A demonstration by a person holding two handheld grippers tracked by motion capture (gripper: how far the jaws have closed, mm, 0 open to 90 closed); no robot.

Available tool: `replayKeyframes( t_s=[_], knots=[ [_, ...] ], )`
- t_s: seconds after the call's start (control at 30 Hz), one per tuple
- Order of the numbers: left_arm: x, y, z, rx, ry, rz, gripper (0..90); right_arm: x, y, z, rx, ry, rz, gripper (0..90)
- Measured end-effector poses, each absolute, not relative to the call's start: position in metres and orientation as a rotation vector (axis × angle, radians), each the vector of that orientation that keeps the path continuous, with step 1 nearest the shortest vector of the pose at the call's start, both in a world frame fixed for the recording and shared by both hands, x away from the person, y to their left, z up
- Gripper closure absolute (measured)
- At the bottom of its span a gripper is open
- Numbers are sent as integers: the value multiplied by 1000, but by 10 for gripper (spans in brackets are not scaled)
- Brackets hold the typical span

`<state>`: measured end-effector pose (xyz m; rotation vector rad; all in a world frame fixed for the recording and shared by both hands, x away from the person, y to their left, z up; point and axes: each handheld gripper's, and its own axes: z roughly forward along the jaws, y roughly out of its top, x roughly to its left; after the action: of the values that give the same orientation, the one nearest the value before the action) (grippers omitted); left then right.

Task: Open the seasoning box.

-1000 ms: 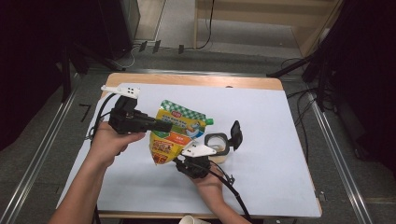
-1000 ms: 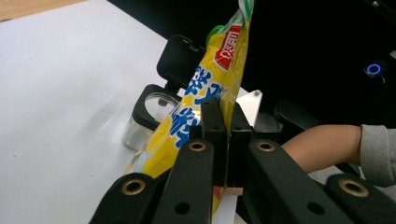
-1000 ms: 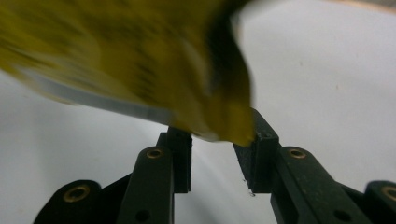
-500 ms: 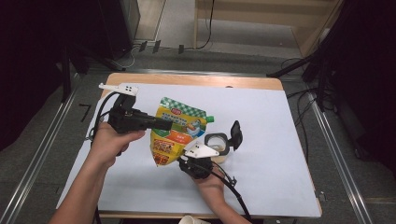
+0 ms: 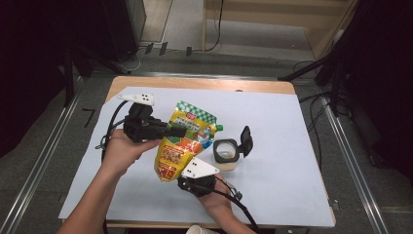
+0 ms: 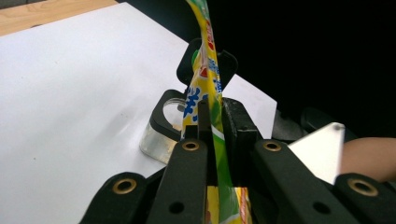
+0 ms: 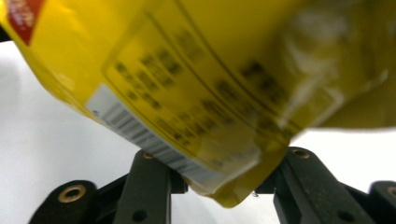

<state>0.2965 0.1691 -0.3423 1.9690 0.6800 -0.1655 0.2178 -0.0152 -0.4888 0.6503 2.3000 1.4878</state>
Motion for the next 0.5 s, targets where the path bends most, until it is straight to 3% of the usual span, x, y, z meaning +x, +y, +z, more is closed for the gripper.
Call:
replayKeyframes(
  t_s=[0.2, 0.5],
  knots=[
    [290, 153, -346, 2027, 643, -50, 812, 210, -13, -478, 649, 2346, 1548, 637],
    [292, 145, -354, 2016, 702, -110, 784, 205, -13, -471, 678, 2406, 1587, 616]
  ],
)
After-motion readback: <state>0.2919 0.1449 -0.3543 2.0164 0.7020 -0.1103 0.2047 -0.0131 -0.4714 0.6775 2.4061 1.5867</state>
